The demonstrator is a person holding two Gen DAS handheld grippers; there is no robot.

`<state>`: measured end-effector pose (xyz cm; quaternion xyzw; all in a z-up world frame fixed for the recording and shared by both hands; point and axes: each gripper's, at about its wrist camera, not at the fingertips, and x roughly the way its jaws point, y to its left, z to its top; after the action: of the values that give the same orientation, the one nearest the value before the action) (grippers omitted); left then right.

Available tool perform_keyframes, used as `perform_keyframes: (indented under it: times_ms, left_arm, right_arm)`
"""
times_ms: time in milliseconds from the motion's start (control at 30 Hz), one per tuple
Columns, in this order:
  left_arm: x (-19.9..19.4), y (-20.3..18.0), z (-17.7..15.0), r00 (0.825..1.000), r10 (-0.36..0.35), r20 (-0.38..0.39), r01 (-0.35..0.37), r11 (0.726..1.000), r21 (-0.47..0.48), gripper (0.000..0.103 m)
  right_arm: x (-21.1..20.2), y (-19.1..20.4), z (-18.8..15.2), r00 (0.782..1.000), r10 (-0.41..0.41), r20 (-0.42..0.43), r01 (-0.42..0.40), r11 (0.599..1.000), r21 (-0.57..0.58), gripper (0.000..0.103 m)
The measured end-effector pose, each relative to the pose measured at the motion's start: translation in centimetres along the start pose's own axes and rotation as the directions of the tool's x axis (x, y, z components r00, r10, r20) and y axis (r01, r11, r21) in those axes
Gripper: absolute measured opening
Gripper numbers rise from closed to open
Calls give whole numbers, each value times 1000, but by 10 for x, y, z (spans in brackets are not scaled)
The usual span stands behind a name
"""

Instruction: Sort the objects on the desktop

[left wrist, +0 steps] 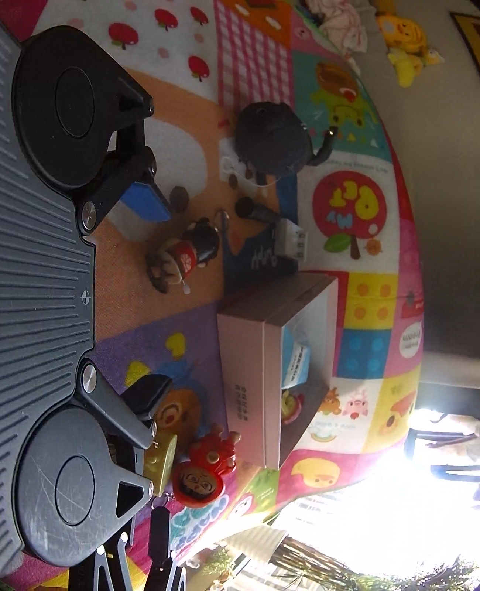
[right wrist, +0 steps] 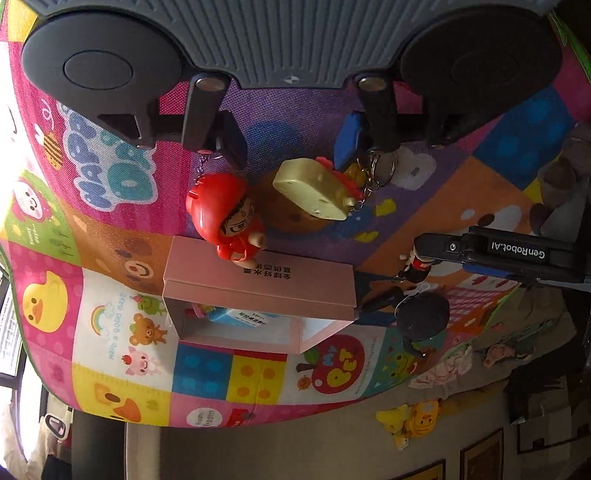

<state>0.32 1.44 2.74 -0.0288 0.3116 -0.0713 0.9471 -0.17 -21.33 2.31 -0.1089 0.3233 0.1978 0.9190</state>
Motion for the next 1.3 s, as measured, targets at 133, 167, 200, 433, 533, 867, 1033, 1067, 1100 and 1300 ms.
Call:
perform_keyframes:
  times_ms: [133,167,200,433,533,867,1033,1067,1100,1300]
  left_arm:
    - [2,2,-7,1000,-26,-4,26,1000,-9,95]
    - [3,2,-8,1000,-29,-4,29,1000,-12,96]
    - [4,3,-10,1000,-31,-4,31,999,-16,96]
    - [11,12,-21,999,-34,-34,32,998,-53,97]
    - [9,17,-23,999,-44,-24,43,996,-77,98]
    - [8,41,-20,1000,-13,-3,12,984,-179,100]
    - [7,37,-20,1000,-14,-1,14,987,-163,100]
    - [7,37,-20,1000,-13,0,13,986,-164,100]
    - [7,38,-20,1000,-11,1,11,986,-168,100]
    - [5,51,-20,999,53,11,-48,969,-240,100]
  right_arm:
    - [11,8,9,998,-62,-30,60,997,-41,33]
    - [12,8,14,998,-56,-24,55,998,-31,33]
    - [14,9,20,999,-51,-10,51,998,-24,32]
    - [42,20,58,999,5,45,-5,1000,8,32]
    - [45,27,59,996,69,57,-68,998,-6,33]
    - [30,39,38,992,123,-20,-124,989,-83,72]
    - [34,36,38,992,-120,36,124,983,-137,70]
    - [32,34,42,986,-155,62,162,979,-126,70]
    - [29,32,45,986,-145,82,153,982,-113,70]
    - [30,58,45,999,29,43,-21,985,-172,71]
